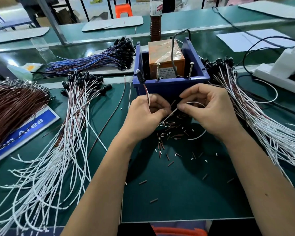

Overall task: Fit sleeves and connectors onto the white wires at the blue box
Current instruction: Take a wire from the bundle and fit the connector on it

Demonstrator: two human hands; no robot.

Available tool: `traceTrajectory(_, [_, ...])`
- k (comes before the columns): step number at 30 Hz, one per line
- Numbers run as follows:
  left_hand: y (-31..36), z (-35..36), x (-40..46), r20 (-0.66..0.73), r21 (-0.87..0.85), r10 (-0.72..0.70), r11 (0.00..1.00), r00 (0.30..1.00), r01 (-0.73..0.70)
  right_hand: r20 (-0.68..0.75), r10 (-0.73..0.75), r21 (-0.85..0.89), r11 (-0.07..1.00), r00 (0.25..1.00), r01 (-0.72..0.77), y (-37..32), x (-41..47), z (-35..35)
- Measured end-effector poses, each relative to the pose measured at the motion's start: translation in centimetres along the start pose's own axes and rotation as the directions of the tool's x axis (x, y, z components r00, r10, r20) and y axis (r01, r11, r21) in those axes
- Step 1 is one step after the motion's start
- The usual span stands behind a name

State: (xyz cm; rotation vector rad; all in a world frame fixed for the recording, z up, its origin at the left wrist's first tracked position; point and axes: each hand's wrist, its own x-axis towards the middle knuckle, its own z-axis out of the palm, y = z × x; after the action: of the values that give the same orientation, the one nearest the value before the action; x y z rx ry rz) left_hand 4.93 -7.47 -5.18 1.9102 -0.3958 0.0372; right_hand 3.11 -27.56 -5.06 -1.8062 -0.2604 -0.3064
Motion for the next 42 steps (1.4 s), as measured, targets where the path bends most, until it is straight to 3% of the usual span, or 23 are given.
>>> traceTrajectory(5, [-0.1, 0.0, 0.0, -0.017, 0.022, 0.014, 1.000, 1.000, -0.014, 0.105, 0.046, -0.068, 0.997, 0.993, -0.039, 0.1, 0.0, -0.1])
traceTrajectory(13, [-0.2, 0.3, -0.1, -0.024, 0.065, 0.053, 0.997, 0.998, -0.051, 0.030, -0.033, -0.066, 0.997, 0.999, 0.035, -0.2, -0.1, 0.4])
traceTrajectory(22, [-0.4, 0.5, -0.1, -0.041, 0.109, 0.062, 0.992, 0.997, -0.057, 0.054, -0.060, -0.137, 0.988, 0.997, 0.067, -0.1, -0.1, 0.5])
traceTrajectory(29, [-0.2, 0.2, -0.1, -0.065, 0.069, 0.044, 0.997, 0.997, -0.039, 0.006, -0.101, -0.167, 0.981, 0.995, 0.101, -0.3, -0.3, 1.2])
traceTrajectory(35, [0.6, 0.1, -0.1, -0.076, -0.075, 0.070, 0.994, 0.995, -0.076, -0.094, -0.168, -0.085, 0.983, 0.981, 0.161, -0.8, -0.4, 1.0])
traceTrajectory(40, [0.1, -0.3, -0.1, -0.092, -0.030, 0.055, 0.998, 0.994, -0.058, -0.260, -0.107, 0.009, 0.994, 0.960, 0.113, -0.8, -0.3, 0.4])
traceTrajectory(42, [-0.1, -0.6, -0.1, -0.115, -0.033, 0.039, 0.999, 0.993, -0.043, -0.232, -0.123, -0.037, 0.992, 0.965, 0.117, -0.7, -0.2, 0.3])
